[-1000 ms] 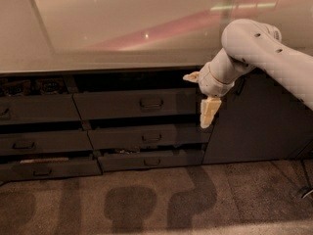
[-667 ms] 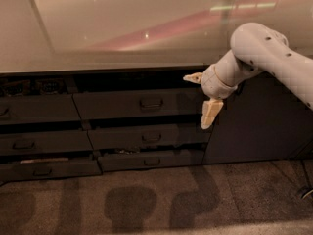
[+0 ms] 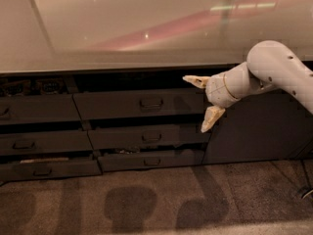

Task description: Open top drawer

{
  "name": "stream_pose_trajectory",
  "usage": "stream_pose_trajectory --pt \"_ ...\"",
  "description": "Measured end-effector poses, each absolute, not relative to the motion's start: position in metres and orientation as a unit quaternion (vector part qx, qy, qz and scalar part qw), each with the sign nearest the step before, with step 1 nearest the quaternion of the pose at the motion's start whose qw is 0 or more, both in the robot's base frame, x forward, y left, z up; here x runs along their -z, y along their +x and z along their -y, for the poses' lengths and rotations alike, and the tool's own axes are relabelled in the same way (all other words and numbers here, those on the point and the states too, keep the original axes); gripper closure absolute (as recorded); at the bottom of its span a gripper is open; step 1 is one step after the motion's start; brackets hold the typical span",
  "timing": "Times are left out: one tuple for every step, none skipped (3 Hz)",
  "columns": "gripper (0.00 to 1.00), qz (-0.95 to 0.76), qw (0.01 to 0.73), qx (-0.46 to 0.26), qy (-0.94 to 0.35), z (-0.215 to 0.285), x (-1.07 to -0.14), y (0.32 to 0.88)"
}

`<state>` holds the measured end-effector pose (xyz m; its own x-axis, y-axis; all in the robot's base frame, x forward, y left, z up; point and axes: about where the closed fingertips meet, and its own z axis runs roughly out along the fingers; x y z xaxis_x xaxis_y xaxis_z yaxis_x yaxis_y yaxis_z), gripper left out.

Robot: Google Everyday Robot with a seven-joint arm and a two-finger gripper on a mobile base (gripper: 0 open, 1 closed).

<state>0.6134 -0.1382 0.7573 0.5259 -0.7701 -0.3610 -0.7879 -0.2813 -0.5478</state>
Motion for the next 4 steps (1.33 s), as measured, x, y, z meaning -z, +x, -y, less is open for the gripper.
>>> stream_pose_trajectory --pt "0.00 -0.486 0.350 -0.012 -0.801 0.139 -0.758 0.614" --pt "0.00 -0.509 0.343 -0.043 -0.788 0.148 -0.735 0.638" --pt "0.00 -0.535 0.333 -0.081 -0.772 0.159 -0.709 0.667" --pt "0.00 -0.556 0.339 -0.107 -0.751 0.172 -0.689 0.697"
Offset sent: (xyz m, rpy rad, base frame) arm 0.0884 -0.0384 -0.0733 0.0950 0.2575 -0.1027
